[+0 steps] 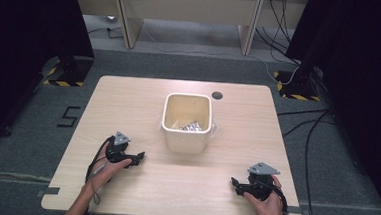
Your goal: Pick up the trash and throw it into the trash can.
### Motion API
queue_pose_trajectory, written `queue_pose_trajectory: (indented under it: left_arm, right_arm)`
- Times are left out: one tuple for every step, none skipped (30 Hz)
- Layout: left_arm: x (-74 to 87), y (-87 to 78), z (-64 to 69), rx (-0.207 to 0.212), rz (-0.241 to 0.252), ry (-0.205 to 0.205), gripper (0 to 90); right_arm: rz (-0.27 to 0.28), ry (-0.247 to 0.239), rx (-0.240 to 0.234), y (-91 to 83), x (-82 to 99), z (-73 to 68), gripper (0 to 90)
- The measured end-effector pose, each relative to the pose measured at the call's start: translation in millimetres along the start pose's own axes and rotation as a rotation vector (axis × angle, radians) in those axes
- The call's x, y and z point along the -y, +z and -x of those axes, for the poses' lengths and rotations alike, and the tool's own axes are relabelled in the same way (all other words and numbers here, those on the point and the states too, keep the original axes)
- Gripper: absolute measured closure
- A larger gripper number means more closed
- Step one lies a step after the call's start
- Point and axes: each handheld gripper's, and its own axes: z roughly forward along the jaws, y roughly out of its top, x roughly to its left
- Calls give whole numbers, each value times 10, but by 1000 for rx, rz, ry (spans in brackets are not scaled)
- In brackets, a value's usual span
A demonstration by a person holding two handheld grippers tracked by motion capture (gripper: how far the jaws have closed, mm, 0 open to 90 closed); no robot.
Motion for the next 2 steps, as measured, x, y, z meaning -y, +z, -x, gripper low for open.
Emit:
queue_pose_trajectory:
  left_arm:
    - [0, 0, 0, 0, 0, 0, 140]
    - [0, 0, 0, 0, 0, 0, 140]
  right_arm:
    - [0, 1, 1, -2, 2, 0, 164]
    - [0, 0, 0, -4, 5, 1, 164]
